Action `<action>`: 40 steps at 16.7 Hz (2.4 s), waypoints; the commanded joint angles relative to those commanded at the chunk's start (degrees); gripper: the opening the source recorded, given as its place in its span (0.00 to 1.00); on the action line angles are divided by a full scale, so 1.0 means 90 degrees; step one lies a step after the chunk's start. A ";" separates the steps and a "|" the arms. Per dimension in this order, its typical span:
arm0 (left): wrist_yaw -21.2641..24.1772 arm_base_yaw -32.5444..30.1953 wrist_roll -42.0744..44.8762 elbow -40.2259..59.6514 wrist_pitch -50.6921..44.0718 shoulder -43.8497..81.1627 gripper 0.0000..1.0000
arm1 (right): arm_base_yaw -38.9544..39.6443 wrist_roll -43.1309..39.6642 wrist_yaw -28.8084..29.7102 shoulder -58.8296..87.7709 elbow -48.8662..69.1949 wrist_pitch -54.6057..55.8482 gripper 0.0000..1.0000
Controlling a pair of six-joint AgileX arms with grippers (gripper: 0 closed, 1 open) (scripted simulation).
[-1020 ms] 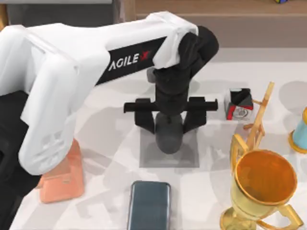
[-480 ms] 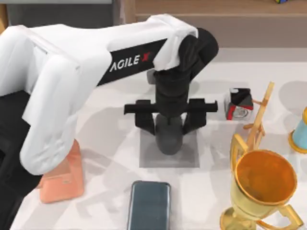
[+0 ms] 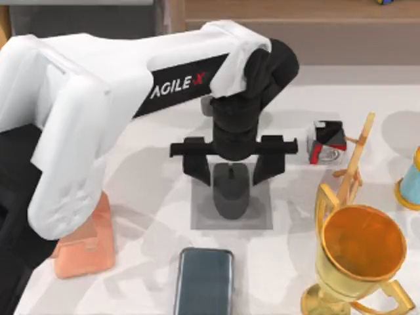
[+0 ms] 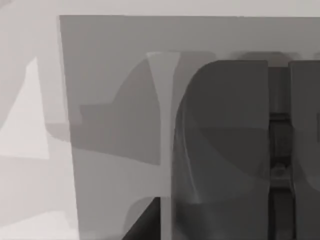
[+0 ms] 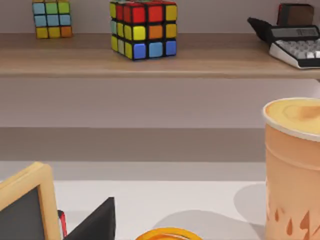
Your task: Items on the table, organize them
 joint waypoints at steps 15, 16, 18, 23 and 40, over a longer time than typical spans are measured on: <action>-0.0034 0.0045 -0.0126 -0.0548 0.0387 -0.0610 1.00 | 0.0000 0.0000 0.0000 0.0000 0.0000 0.0000 1.00; -0.0061 0.0031 -0.0191 -0.0811 0.0518 -0.0836 1.00 | 0.0000 0.0000 0.0000 0.0000 0.0000 0.0000 1.00; -0.0130 -0.0084 -0.0343 -0.1455 0.0757 -0.1303 1.00 | 0.0000 0.0000 0.0000 0.0000 0.0000 0.0000 1.00; -0.0231 -0.0802 -0.0776 -0.3349 0.0982 -0.2570 1.00 | 0.0000 0.0000 0.0000 0.0000 0.0000 0.0000 1.00; -0.0105 -0.1654 -0.1238 -0.5324 0.1835 -0.3455 1.00 | 0.0000 0.0000 0.0000 0.0000 0.0000 0.0000 1.00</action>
